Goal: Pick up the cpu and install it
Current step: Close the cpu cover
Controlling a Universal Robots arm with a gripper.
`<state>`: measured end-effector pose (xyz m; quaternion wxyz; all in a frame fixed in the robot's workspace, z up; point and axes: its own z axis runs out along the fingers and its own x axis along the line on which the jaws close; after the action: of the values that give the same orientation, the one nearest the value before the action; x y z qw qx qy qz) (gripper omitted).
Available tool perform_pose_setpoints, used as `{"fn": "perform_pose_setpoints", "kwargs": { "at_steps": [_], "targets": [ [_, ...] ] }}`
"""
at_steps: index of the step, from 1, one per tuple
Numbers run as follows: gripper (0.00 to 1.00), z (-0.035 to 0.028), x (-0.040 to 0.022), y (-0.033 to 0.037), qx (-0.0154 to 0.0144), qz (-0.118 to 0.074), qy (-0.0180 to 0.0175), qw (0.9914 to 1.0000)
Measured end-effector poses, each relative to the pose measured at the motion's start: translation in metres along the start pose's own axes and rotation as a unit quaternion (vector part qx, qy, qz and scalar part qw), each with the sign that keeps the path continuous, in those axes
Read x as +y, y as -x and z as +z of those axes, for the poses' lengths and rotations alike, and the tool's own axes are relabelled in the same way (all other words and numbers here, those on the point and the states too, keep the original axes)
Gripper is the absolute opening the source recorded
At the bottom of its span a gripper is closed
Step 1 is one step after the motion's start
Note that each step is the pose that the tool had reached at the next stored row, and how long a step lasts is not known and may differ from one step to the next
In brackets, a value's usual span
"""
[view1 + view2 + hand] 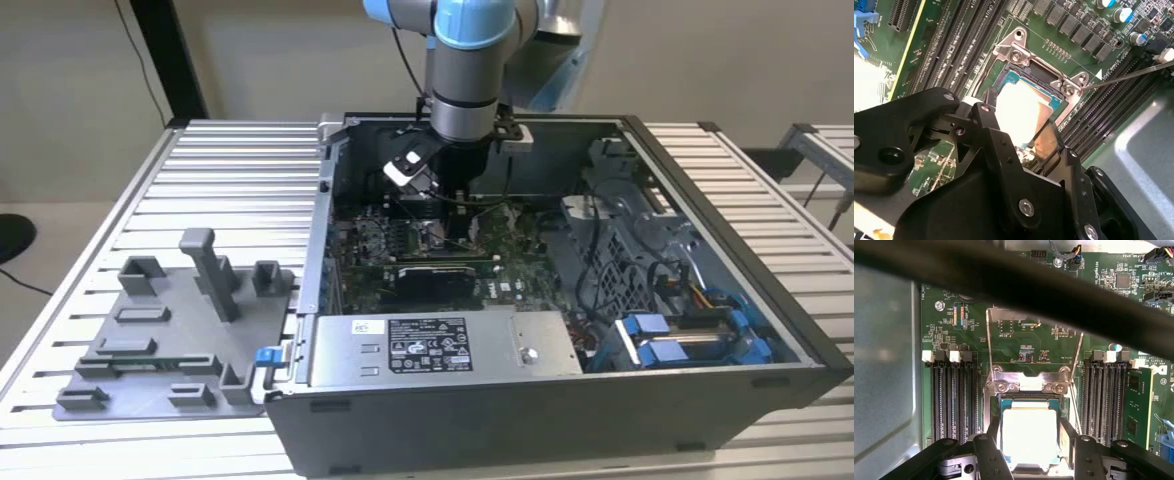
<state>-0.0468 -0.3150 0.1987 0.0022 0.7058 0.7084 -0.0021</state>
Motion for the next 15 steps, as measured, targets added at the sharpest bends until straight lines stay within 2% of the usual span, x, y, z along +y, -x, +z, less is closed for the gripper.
{"fn": "perform_pose_setpoints", "kwargs": {
  "at_steps": [15],
  "targets": [
    [0.00,0.0031,-0.0003,-0.0001,0.0001,0.000,0.0000,1.00000]
  ]
}}
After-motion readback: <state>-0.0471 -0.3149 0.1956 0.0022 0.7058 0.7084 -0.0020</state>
